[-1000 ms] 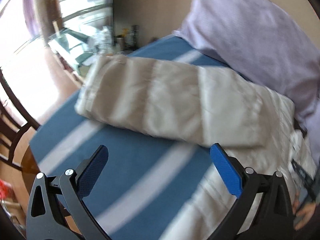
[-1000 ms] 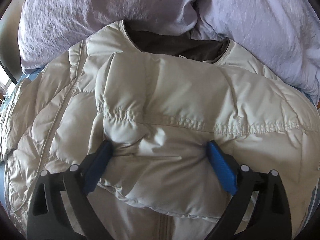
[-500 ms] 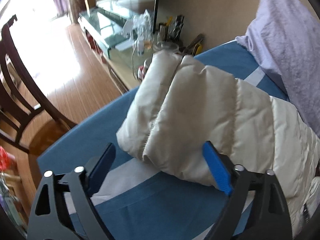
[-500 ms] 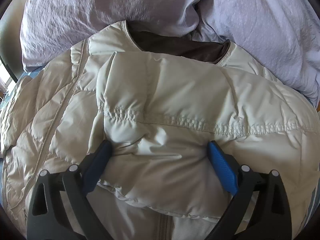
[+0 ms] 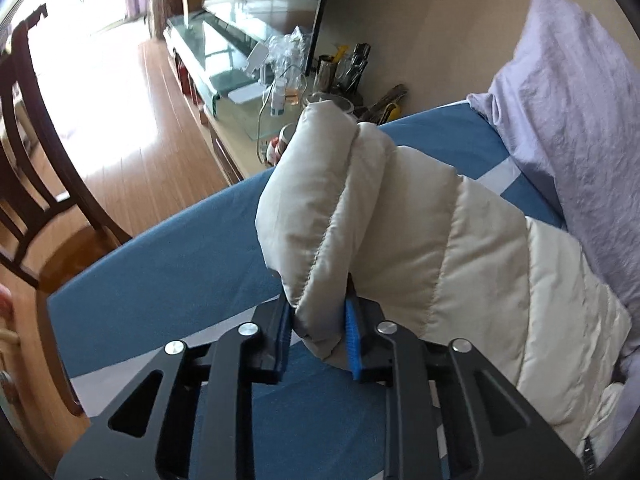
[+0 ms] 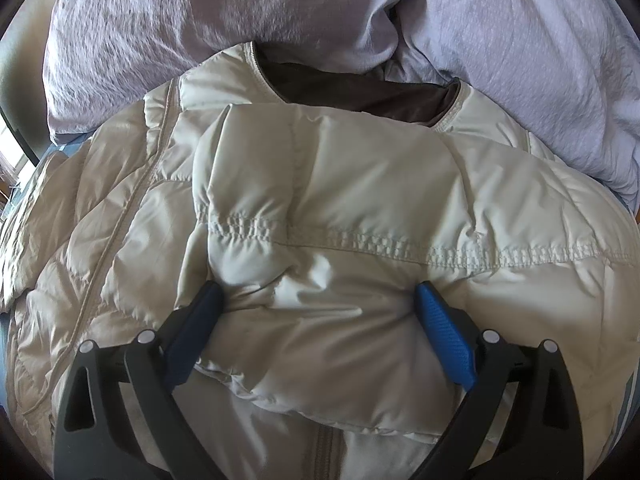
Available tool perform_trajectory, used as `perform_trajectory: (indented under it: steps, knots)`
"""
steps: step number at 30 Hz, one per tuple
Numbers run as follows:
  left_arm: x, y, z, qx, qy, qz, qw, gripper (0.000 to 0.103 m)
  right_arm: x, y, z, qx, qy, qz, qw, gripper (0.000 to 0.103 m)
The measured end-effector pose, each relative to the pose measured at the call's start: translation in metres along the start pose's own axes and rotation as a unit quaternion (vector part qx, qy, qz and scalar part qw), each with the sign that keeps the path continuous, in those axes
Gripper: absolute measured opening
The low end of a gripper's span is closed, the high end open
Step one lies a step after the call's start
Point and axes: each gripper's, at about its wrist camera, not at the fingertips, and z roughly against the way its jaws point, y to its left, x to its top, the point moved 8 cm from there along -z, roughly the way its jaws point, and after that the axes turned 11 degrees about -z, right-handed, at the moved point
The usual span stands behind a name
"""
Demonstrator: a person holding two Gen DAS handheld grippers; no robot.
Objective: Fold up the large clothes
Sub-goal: 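Grasp the other sleeve cuff with the left gripper and lift it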
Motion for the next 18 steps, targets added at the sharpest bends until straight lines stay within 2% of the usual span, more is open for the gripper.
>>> perform_trajectory:
  steps: [6, 11, 14, 18]
  knots:
    - [0.013, -0.01, 0.023, -0.003, -0.033, -0.018, 0.9993, 0.016, 0.001, -0.001, 0.001, 0.004, 0.004, -0.001, 1.0, 0.097]
    - [0.036, -0.048, 0.073, -0.045, -0.096, -0.059, 0.9926, 0.016, 0.003, -0.001, 0.002, 0.005, 0.009, -0.004, 1.0, 0.097]
    - [0.045, -0.084, 0.11, -0.088, -0.134, -0.088, 0.9832, 0.016, 0.003, -0.001, 0.003, 0.007, 0.012, -0.007, 1.0, 0.097]
    - [0.044, -0.146, 0.154, -0.16, -0.164, -0.135, 0.9639, 0.016, 0.002, -0.003, 0.006, 0.012, 0.015, -0.012, 1.0, 0.097]
